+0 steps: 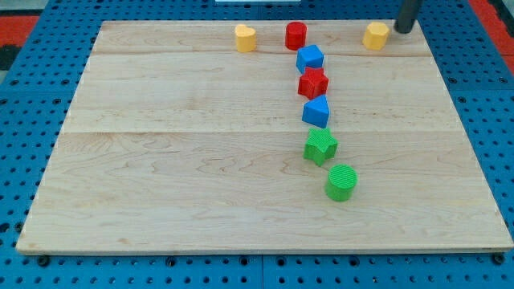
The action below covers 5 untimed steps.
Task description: Point your arm at the bottom side of the yellow hexagon
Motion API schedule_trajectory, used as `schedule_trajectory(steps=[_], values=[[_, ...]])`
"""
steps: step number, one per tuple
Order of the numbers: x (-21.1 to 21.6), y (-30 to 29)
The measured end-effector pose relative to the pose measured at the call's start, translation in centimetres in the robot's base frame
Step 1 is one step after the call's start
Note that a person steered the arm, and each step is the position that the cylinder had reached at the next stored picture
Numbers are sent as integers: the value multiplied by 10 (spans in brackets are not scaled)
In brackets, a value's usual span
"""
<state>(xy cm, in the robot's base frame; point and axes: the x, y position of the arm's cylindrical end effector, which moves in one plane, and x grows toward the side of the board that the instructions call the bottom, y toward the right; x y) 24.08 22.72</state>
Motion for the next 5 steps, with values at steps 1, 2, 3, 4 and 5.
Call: schedule_trajectory(steps=[1,2,3,4,5], values=[[35,-26],[16,-12],[8,-12],[2,-12],[-12,3]])
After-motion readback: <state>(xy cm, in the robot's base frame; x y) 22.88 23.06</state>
